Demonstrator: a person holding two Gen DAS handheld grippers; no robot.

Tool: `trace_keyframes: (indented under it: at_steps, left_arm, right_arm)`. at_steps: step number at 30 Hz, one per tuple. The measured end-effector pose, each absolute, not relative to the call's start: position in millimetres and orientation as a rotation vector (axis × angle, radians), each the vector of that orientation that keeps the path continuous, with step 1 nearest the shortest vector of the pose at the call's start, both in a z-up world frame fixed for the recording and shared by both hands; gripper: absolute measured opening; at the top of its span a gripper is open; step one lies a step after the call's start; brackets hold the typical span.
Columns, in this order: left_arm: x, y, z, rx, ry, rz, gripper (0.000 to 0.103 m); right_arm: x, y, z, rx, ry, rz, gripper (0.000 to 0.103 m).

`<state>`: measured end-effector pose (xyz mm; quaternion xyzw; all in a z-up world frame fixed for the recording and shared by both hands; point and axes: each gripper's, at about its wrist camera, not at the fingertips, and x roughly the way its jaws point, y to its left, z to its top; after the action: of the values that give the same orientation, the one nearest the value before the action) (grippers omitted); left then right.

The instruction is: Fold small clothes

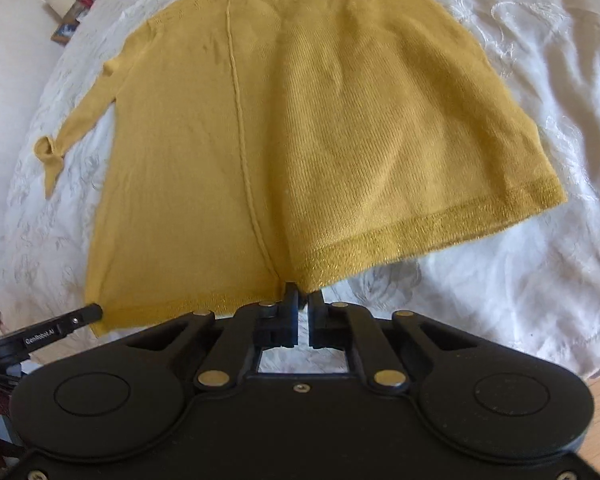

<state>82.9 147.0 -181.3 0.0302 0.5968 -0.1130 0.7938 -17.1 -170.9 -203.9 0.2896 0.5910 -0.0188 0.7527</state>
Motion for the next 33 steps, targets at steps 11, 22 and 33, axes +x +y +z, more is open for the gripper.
trace_keyframes:
  at_steps: [11,22,33]
  left_arm:
    - [86.9,142.4,-181.7,0.051,1.273,-0.247,0.004]
    - [88.6,145.0,-183.4,0.035,1.297,-0.26,0.004]
    - [92.3,145.1,-192.5,0.061,1.35,-0.219,0.004]
  right_arm:
    - [-49.1,-248.5,-158.2,0.532,1.062,-0.28,0.042]
    - [4.6,-297.9,-222.3,0.643,1.171,-0.318,0.032]
    - [24.4,-303.0,-227.4,0.502,1.34,-0.363,0.01]
